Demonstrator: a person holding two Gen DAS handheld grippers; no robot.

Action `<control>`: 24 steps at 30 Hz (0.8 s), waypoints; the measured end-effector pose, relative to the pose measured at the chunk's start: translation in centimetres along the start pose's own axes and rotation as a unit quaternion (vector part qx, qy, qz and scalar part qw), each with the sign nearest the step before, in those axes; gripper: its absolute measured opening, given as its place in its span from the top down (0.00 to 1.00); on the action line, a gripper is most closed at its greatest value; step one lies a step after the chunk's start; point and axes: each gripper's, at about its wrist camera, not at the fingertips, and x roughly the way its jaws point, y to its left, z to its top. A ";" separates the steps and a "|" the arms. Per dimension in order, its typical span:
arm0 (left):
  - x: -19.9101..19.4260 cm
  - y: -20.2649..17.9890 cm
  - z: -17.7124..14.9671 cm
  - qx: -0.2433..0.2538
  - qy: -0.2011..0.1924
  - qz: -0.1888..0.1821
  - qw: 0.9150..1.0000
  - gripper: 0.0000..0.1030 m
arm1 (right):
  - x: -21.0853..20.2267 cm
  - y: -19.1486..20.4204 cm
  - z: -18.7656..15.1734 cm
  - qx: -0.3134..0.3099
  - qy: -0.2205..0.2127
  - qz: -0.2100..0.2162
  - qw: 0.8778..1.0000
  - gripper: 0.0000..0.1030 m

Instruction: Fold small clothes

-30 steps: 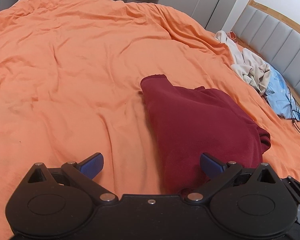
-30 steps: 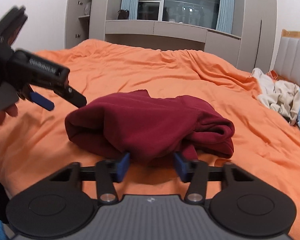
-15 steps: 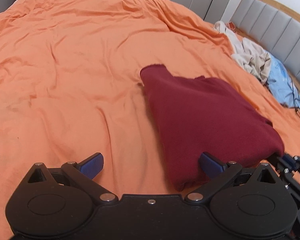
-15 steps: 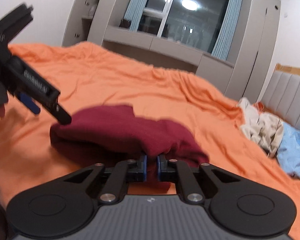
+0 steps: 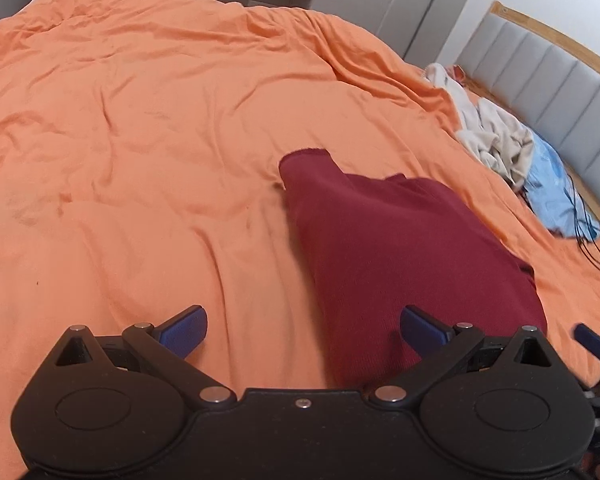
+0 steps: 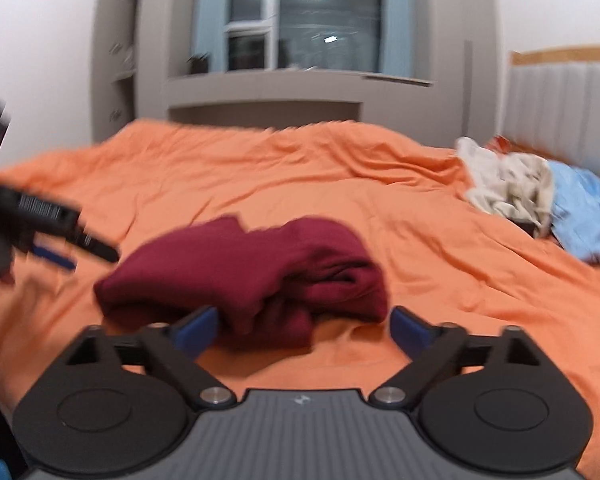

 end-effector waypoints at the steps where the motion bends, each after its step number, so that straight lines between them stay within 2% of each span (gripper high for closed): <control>1: 0.3 -0.1 0.3 -0.002 0.002 0.005 1.000 0.01 | 0.1 -0.8 0.4 0.020 -0.006 -0.004 1.000 0.00; 6: 1.6 -0.7 1.2 0.000 0.017 0.029 0.999 0.01 | 2.4 -4.5 2.5 0.104 -0.005 -0.011 0.994 0.00; 9: 1.9 -0.9 1.2 -0.003 0.020 0.029 0.999 0.01 | 5.0 -6.3 3.8 0.137 0.003 0.004 0.990 0.02; 13: 1.9 -0.8 1.1 -0.002 0.023 0.028 0.999 0.01 | 9.4 -7.8 5.3 0.152 0.022 -0.003 0.988 0.28; 16: 1.9 -0.8 1.1 -0.003 0.024 0.028 0.999 0.01 | 12.7 -8.4 5.4 0.166 0.055 0.003 0.985 0.35; 18: 1.9 -0.9 1.1 0.000 0.023 0.028 0.999 0.01 | 14.0 -8.6 5.1 0.180 0.070 0.023 0.981 0.39; 20: 1.9 -0.9 1.2 0.004 0.023 0.029 0.999 0.01 | 14.6 -8.5 4.6 0.192 0.079 0.036 0.978 0.52; 22: 1.9 -1.0 1.3 0.004 0.022 0.030 0.999 0.01 | 14.7 -8.4 4.2 0.201 0.080 0.036 0.976 0.77; 24: 1.9 -1.0 1.4 0.004 0.021 0.028 0.999 0.01 | 14.2 -8.5 3.9 0.206 0.070 0.025 0.976 0.89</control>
